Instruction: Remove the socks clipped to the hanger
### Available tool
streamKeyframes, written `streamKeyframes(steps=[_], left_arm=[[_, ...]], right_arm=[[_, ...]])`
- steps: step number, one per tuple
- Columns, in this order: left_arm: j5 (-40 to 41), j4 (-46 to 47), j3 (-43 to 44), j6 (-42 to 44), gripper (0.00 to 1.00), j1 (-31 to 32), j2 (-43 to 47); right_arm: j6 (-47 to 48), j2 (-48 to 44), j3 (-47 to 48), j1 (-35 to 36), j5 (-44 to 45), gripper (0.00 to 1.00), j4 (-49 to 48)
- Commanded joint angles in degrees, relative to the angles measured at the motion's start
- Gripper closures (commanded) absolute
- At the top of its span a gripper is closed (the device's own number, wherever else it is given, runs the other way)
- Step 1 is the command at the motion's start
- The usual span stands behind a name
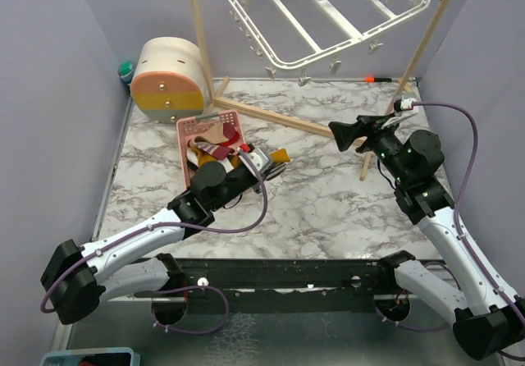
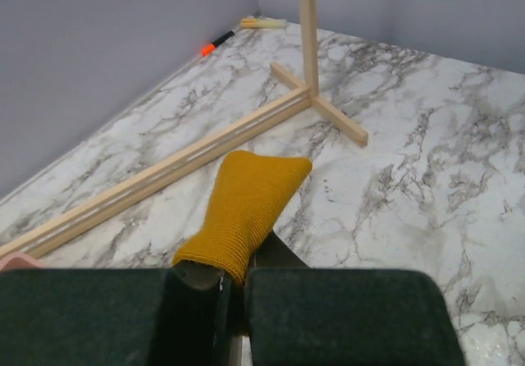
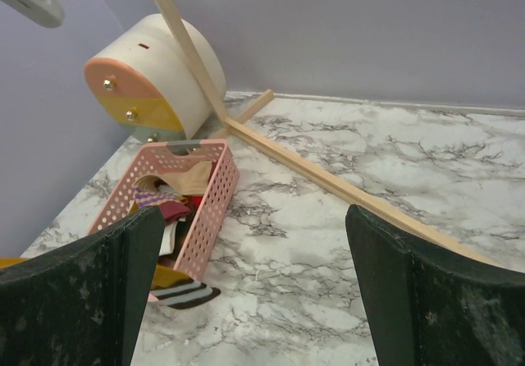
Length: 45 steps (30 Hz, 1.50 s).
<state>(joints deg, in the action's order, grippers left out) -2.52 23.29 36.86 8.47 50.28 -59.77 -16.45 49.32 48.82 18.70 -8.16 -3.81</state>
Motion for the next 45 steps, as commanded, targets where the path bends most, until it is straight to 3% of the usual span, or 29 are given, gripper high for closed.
streamKeyframes(steps=[1, 26, 30, 33, 38, 45], left_arm=[[3.9, -6.4, 2.6, 3.9, 1.00, -1.2, 2.7], [10.7, -16.8, 6.0, 7.7, 1.00, -2.8, 9.5], [14.9, -17.9, 7.8, 7.0, 1.00, -3.4, 8.2], [16.0, -23.6, 14.1, 5.8, 1.00, -9.0, 1.9], [4.8, -23.9, 21.1, 0.3, 1.00, -23.2, -6.9], [-1.5, -26.9, 27.6, -8.2, 1.00, -32.7, -17.6]], right_arm=[[0.4, -0.8, 1.6, 0.2, 0.9, 0.02, 1.2], [1.1, -1.9, 4.4, 0.2, 1.7, 0.02, 8.2], [1.0, -2.6, 4.3, 0.2, 1.9, 0.02, 8.9], [0.8, -2.8, 4.2, 0.2, 1.5, 0.02, 9.2], [0.2, -3.2, 4.6, 0.2, 0.3, 0.02, 9.7], [-0.3, -4.8, 4.7, 0.2, -0.1, 0.02, 11.3]])
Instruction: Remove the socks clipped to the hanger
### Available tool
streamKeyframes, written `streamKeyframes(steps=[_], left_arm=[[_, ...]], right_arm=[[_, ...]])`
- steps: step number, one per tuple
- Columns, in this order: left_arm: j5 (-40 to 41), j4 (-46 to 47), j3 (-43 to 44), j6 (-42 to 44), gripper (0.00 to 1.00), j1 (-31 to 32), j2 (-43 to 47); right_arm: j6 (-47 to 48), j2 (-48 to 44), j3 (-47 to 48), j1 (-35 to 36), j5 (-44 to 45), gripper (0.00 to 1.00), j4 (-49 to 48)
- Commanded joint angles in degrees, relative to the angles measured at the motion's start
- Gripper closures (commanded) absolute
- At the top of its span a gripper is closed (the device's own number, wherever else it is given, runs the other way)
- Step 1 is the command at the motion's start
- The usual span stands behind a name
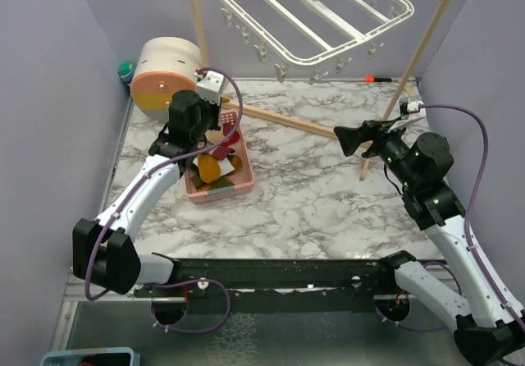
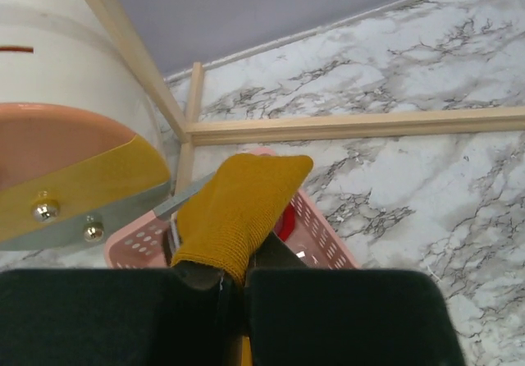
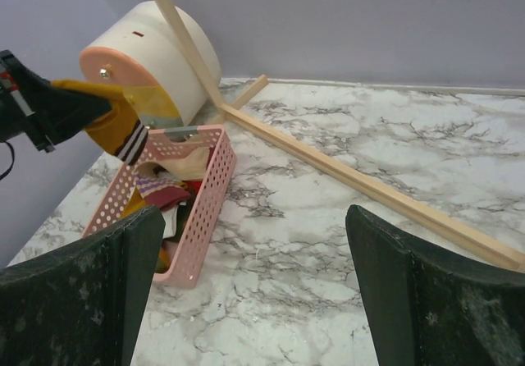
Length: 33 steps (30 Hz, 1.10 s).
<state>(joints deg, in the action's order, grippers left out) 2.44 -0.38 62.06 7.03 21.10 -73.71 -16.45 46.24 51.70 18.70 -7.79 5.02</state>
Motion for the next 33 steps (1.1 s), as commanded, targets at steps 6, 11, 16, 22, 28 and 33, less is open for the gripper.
streamKeyframes(steps=[6, 11, 16, 22, 28, 33], left_arm=[[-8.3, -1.4, -4.3, -12.4, 0.95, -5.0, -7.8], [-10.3, -8.8, -3.0, -16.9, 0.85, -5.3, -9.4], [-12.1, -10.9, -6.6, -20.3, 0.22, -5.3, -3.2], [-15.3, -14.1, -9.0, -18.3, 0.06, -5.3, 15.6], [-13.8, -12.1, -12.4, -11.5, 0.01, -5.2, 38.1], [-7.8, -13.3, -19.2, -9.0, 0.01, -5.3, 46.3]], right_arm=[[0.1, -4.1, 1.1, 0.2, 0.3, 0.01, 4.2], [0.1, -4.8, 0.9, 0.2, 0.6, 0.01, 4.8], [-0.4, -4.5, 0.6, 0.2, -0.2, 0.01, 4.0], [0.1, -3.8, 0.7, 0.1, -0.2, 0.00, 4.2], [-2.2, 2.0, 1.6, 0.2, -3.9, 0.00, 5.1], [-3.5, 16.0, 10.9, 0.2, -7.4, 0.00, 16.1]])
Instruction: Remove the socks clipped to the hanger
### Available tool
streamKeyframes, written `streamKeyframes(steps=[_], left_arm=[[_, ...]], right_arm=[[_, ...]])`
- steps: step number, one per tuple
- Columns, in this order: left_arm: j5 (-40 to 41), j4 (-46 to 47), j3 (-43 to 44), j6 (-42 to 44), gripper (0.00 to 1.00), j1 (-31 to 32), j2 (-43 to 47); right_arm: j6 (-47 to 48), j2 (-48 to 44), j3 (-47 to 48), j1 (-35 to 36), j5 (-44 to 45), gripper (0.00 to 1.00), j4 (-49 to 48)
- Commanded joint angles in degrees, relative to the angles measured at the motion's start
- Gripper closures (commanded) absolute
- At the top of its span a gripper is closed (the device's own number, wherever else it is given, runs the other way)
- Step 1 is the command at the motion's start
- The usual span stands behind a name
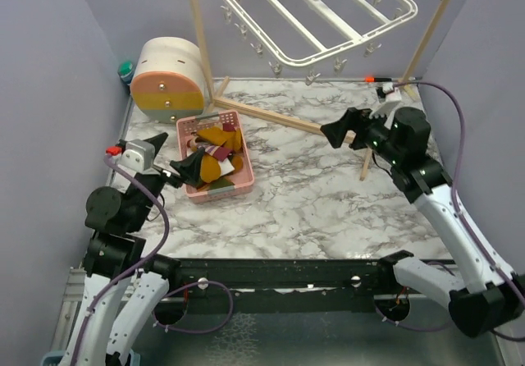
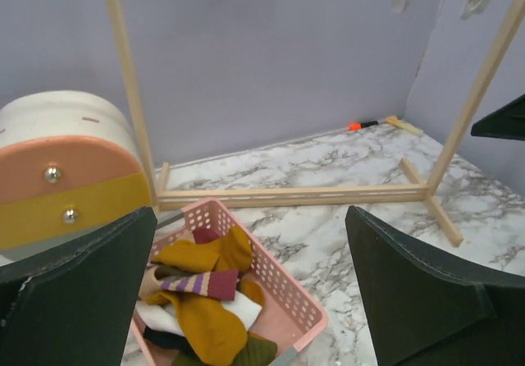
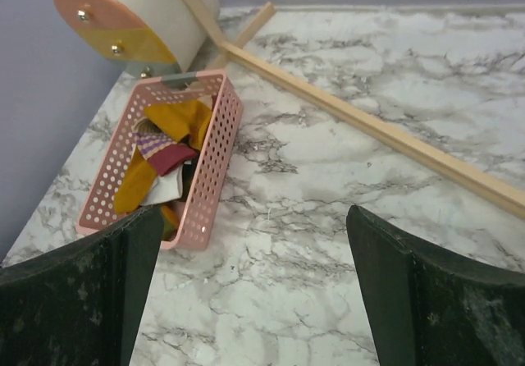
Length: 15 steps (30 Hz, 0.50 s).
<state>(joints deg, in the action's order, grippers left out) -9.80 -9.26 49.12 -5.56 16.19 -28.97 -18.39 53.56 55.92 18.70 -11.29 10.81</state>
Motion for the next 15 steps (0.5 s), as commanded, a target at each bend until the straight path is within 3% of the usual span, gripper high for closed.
streamKeyframes(steps=[1, 8, 15], left_arm=[[3.3, -5.5, -6.5, 3.4, 0.01, -0.3, 1.2], [-0.6, -5.3, -6.8, 2.3, 0.01, -0.4, -3.6], [-1.0, -1.5, -6.8, 3.7, 0.01, -0.3, -6.2]], right_arm=[[-1.6, 10.3, 8.4, 0.2, -3.7, 0.00, 12.7], [0.9, 1.5, 3.1, 0.2, -0.3, 0.00, 7.4], [0.4, 1.2, 2.4, 0.2, 1.8, 0.00, 7.4]])
